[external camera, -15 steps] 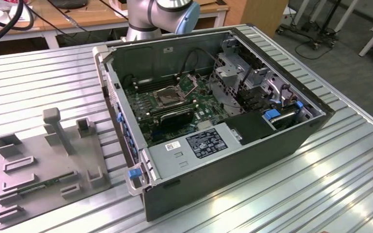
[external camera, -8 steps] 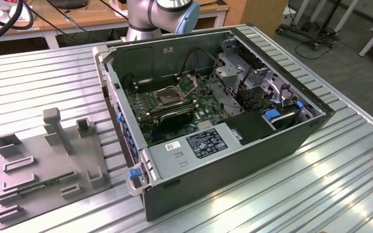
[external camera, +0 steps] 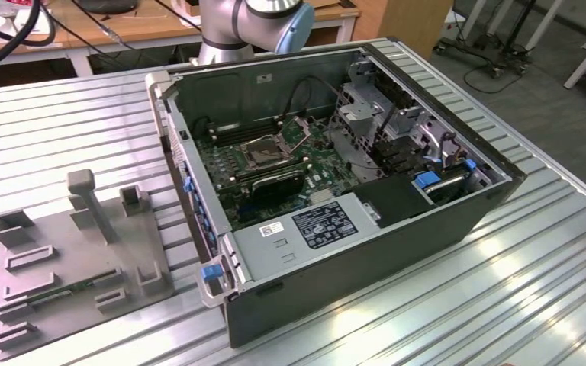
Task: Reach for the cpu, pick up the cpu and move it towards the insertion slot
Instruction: 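Pick up the cpu and move it towards the insertion slot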
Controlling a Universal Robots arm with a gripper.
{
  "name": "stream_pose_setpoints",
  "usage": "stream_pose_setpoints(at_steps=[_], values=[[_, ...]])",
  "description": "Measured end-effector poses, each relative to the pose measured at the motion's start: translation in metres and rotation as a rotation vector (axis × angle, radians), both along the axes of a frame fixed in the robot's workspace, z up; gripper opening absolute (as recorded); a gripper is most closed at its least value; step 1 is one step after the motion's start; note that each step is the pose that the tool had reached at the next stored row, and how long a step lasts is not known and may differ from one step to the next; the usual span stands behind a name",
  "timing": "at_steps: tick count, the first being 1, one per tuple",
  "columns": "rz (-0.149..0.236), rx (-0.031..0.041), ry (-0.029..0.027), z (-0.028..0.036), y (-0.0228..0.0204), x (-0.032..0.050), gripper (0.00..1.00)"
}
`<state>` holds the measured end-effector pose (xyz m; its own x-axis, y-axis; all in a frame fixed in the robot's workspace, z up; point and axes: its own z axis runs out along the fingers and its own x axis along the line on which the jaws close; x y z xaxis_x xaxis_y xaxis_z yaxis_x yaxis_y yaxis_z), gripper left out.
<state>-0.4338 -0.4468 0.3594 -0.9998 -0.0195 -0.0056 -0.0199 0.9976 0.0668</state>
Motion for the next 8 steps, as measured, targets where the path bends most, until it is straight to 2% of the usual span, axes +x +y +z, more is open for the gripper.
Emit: stream_pose_setpoints(at_steps=[8], values=[[0.000, 0.0000, 0.0000, 0.0000, 0.0000, 0.0096, 0.54]])
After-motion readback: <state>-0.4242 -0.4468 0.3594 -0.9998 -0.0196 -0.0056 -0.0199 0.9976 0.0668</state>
